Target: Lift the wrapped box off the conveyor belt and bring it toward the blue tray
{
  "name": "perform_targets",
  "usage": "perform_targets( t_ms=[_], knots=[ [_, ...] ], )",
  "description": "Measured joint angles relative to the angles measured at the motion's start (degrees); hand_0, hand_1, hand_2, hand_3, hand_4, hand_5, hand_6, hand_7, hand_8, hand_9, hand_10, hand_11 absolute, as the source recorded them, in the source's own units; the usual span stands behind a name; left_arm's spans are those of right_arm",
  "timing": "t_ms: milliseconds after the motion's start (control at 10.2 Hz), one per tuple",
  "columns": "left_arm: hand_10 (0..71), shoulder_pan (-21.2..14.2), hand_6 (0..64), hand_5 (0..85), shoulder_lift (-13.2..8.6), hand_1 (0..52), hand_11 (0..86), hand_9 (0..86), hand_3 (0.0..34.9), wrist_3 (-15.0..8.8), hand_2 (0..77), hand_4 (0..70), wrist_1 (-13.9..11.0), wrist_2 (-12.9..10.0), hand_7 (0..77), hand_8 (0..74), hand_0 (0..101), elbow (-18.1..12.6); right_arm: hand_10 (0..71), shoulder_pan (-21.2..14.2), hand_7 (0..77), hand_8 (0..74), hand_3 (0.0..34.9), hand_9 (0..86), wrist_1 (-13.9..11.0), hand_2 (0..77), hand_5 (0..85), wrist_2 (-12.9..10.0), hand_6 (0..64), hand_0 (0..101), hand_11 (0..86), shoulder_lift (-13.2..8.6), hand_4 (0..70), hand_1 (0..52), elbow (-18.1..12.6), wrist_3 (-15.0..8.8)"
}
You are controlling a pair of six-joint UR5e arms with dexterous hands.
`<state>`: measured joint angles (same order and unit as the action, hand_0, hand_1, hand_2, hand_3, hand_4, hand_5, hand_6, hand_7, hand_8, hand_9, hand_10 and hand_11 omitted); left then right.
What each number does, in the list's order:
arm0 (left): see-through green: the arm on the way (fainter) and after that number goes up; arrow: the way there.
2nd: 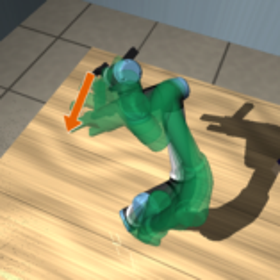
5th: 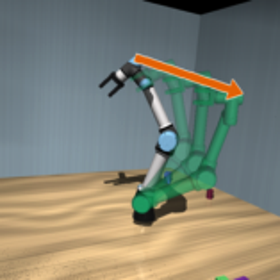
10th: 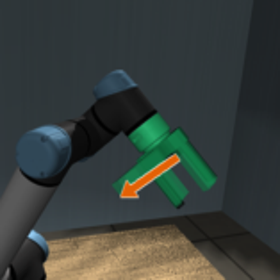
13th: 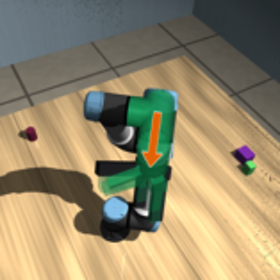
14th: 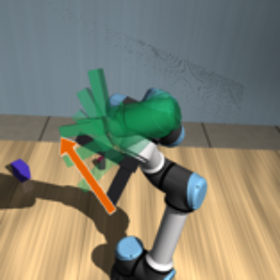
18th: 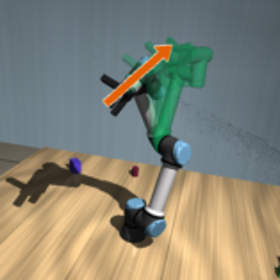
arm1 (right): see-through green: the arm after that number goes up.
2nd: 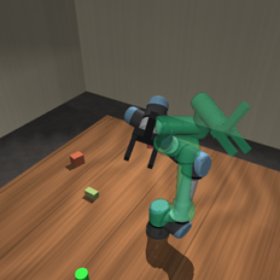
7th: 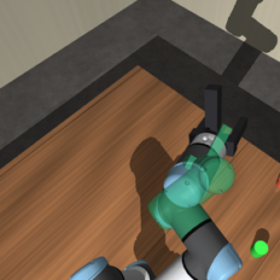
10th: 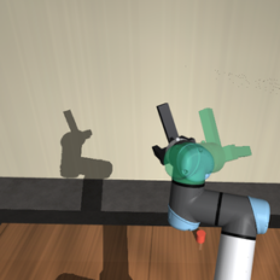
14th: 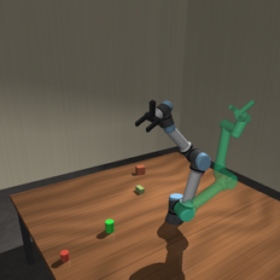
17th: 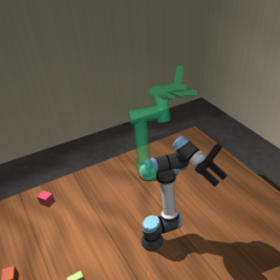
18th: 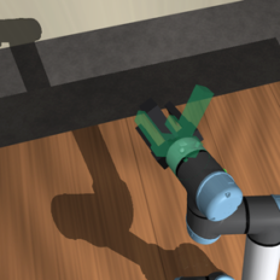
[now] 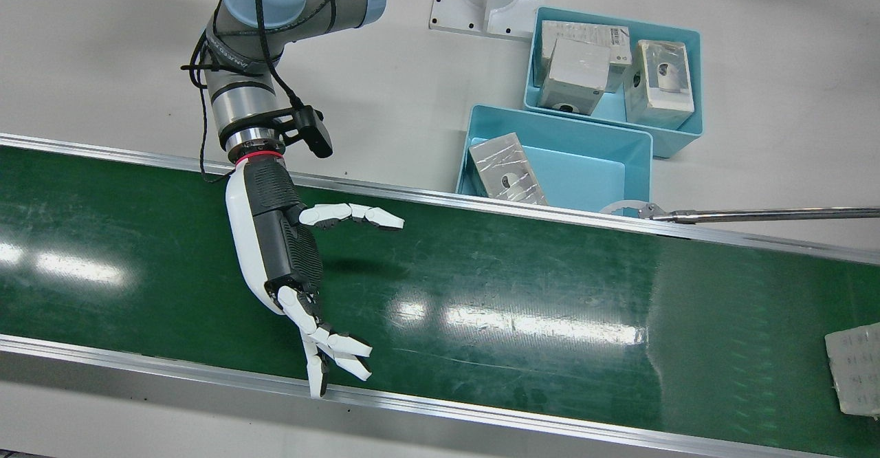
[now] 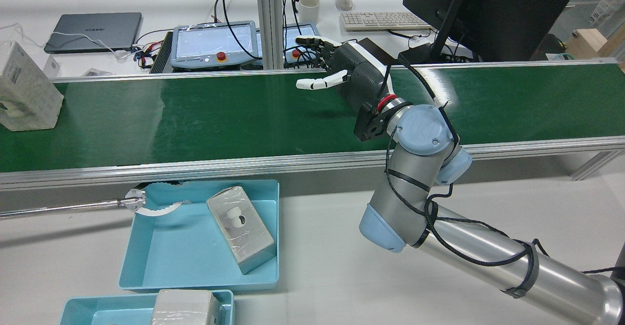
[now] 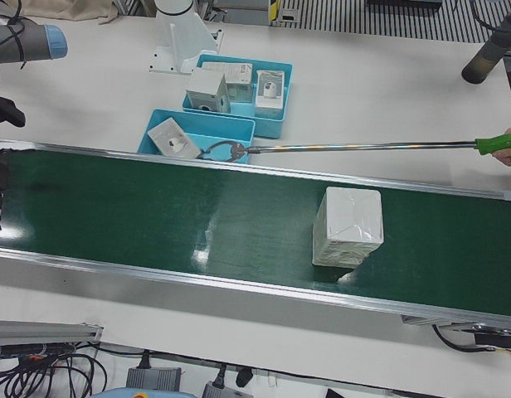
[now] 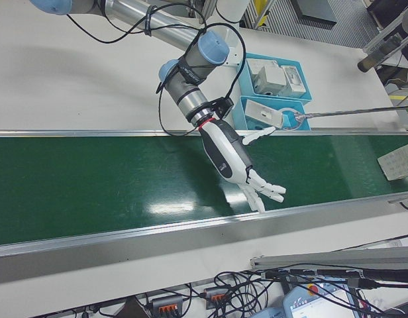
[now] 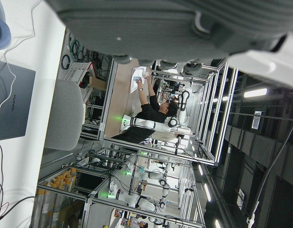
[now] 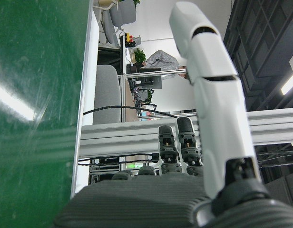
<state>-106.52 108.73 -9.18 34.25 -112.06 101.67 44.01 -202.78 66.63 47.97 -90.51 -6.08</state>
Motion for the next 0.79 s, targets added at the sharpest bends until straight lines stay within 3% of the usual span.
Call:
perform_targets(
  t_ms=[197,393,492,590,787],
  knots=[
    [0.5,0.0,0.5,1.1,0.0,0.0,0.5,0.5,0.0,0.0,1.1,0.0,0.0,0.0,0.5,0.5,0,0.0,0.0,0.1,9.8,0.0,0.1,1.1,0.0,21.8,21.3,0.2,6.0,55,0.5,-0.2,14.2,25.6,0.2,-0.4],
    [0.0,0.0,0.5,1.1,0.0,0.0,0.5,0.5,0.0,0.0,1.1,0.0,0.0,0.0,0.5,0.5,0,0.0,0.0,0.2,7.6,0.0,0.0,1.1,1.1,9.8,18.5,0.3,6.0,50,0.5,-0.2,10.9,14.7,0.2,-0.4],
    [0.0,0.0,0.5,1.1,0.0,0.0,0.5,0.5,0.0,0.0,1.1,0.0,0.0,0.0,0.5,0.5,0,0.0,0.0,0.2,7.6,0.0,0.0,1.1,1.7,9.8,18.5,0.3,6.0,50,0.5,-0.2,10.9,14.7,0.2,-0.4],
    [0.5,0.0,0.5,1.1,0.0,0.0,0.5,0.5,0.0,0.0,0.5,0.0,0.0,0.0,0.5,0.5,0,0.0,0.0,0.1,6.5,0.0,0.0,1.1,2.0,2.2,18.0,0.3,6.0,48,0.5,-0.2,8.7,10.4,0.2,-0.4],
    [0.0,0.0,0.5,1.1,0.0,0.0,0.5,0.5,0.0,0.0,1.1,0.0,0.0,0.0,0.5,0.5,0,0.0,0.0,0.0,6.5,0.0,0.0,1.1,2.3,2.2,18.0,0.2,3.3,47,0.5,-0.1,9.8,10.4,0.3,-0.5]
  ],
)
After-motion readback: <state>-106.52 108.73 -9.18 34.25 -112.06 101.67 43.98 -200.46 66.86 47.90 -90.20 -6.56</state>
